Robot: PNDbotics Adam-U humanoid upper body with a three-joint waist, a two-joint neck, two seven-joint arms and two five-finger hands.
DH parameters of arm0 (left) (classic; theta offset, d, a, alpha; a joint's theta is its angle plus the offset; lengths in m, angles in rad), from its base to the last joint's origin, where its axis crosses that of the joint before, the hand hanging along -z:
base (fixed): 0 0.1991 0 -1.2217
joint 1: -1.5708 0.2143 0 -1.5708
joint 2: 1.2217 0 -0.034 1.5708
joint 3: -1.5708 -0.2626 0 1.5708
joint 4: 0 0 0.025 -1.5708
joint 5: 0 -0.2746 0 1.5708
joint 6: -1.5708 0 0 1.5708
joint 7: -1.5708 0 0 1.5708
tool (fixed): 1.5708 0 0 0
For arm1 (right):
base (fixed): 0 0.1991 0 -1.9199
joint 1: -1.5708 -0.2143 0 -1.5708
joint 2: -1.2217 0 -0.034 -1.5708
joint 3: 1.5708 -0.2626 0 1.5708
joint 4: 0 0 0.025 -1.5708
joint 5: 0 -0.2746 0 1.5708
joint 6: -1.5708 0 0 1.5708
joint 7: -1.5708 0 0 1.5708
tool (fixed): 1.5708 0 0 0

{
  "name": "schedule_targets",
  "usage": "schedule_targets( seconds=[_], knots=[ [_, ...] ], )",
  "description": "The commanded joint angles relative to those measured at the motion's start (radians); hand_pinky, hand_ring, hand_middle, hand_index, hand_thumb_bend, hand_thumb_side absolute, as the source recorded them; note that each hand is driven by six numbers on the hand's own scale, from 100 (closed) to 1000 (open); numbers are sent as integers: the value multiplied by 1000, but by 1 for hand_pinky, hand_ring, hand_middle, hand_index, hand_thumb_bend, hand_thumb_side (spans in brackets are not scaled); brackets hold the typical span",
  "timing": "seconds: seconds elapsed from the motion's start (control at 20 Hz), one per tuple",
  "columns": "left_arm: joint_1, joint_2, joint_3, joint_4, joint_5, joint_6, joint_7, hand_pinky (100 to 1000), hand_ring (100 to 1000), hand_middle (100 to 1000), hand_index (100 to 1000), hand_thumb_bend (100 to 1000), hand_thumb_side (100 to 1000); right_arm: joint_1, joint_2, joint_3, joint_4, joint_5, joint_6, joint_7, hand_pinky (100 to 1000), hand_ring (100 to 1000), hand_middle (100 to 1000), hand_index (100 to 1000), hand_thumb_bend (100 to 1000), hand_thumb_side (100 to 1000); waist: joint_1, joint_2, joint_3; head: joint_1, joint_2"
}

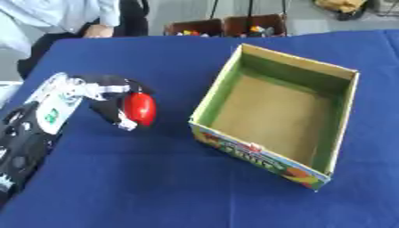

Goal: Pick up objects on the table and place them in the box.

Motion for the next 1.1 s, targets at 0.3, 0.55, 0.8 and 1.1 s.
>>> schedule_targets(
  seconds=[0.3, 0.55, 0.8, 1.1],
  knots=[
    [-4, 11, -7, 21, -59, 6, -7, 476, 719, 893, 1000, 510, 543, -10, -18, -9, -12, -6, 0, -4, 708, 749, 674, 751, 100, 1000, 15, 1, -2, 8, -7],
    [-6, 7, -4, 41, -64, 8, -34, 439, 684, 876, 1000, 478, 523, -11, -16, -10, -12, -7, 1, -7, 709, 750, 674, 751, 100, 1000, 16, 2, -6, 11, -2],
    [-8, 6, 5, 52, -39, 30, -38, 450, 685, 836, 982, 409, 470, -12, -15, -11, -12, -7, 4, -9, 710, 751, 674, 751, 100, 1000, 17, 2, -5, 14, 11],
    [-15, 17, 9, 43, -18, 49, -19, 459, 682, 764, 828, 402, 449, -10, -15, -11, -12, -9, 6, -11, 709, 750, 666, 752, 100, 1000, 18, -1, -5, 18, 30]
  ],
)
